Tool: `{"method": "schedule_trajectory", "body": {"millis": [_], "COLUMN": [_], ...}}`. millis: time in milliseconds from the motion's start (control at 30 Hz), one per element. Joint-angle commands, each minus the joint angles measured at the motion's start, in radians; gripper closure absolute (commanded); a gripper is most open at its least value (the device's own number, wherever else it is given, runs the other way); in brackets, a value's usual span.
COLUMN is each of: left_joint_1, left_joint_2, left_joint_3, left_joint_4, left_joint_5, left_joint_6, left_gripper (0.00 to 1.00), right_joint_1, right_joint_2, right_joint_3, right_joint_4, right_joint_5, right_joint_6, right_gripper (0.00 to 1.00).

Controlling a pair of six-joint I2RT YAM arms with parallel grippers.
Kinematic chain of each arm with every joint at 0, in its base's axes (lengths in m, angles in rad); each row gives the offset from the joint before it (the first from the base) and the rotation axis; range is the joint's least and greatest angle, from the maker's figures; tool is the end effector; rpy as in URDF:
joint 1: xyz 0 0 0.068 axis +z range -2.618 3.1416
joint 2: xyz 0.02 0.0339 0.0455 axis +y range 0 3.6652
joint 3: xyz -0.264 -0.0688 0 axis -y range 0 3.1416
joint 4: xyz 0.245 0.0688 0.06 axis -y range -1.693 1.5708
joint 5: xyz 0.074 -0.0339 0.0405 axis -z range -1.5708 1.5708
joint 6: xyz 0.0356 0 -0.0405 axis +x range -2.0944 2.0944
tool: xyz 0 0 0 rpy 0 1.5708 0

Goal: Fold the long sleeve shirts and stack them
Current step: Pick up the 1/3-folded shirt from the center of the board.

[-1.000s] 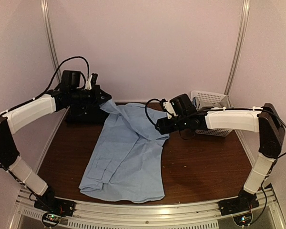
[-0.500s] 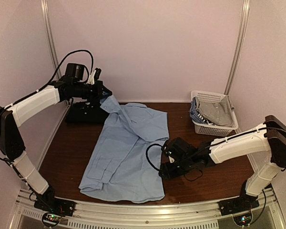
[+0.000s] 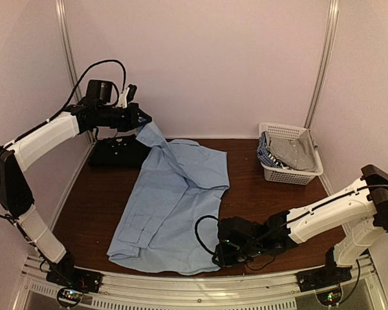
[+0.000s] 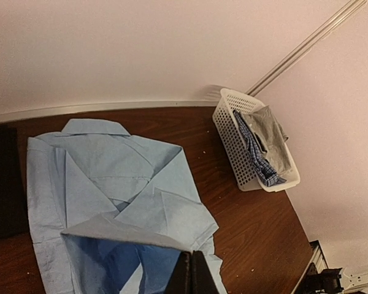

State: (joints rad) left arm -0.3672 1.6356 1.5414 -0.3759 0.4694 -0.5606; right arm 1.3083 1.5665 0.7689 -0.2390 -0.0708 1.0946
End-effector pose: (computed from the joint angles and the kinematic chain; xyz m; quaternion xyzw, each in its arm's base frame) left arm 0.3498 -0.1518 0.3657 0.0410 0.8368 -0.4049 0.3662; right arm 0.0725 0.2794 0.1498 -0.1121 0.9574 0.2583 0.0634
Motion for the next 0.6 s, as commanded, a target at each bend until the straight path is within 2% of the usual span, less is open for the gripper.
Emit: {"method": "schedule_trajectory", "body": {"millis": [0,100,167,267,433,567], "left_joint_1": [0.005,0.005,0.004,0.001,-0.009,-0.009], "left_joint_2": [-0.010,0.014,0.035,0.071,0.149,0.177], "left_joint_3": [0.056,0.085,0.106,0.154,0.299,0.363], "left_joint_4": [0.032,0.047,0.064,0.088,0.092,0.089], "left_joint_5": [0.004,0.015,0.028,0.037,0.042,0.017], "left_joint_6": [0.026,0.021,0.016,0.005,0.005,0.001], "left_gripper": [1.00,1.00,1.00,1.00,1.00,1.00], "right_joint_1": [0.023,0.032,0.032,0.014,-0.021,-0.014], "right_joint_2": [0.035,0.047,0.032,-0.019,-0.157,-0.177], "right_joint_3": [0.000,-0.003,-0.022,-0.053,-0.135,-0.141], "right_joint_4": [0.024,0.036,0.035,-0.061,-0.176,-0.184], "right_joint_5": [0.034,0.035,0.050,0.112,0.170,0.159], "right_joint_6": [0.101,0.122,0.137,0.155,0.178,0.166], "right_gripper": [0.61,0.68,0.82,0.99,1.00,1.00]}}
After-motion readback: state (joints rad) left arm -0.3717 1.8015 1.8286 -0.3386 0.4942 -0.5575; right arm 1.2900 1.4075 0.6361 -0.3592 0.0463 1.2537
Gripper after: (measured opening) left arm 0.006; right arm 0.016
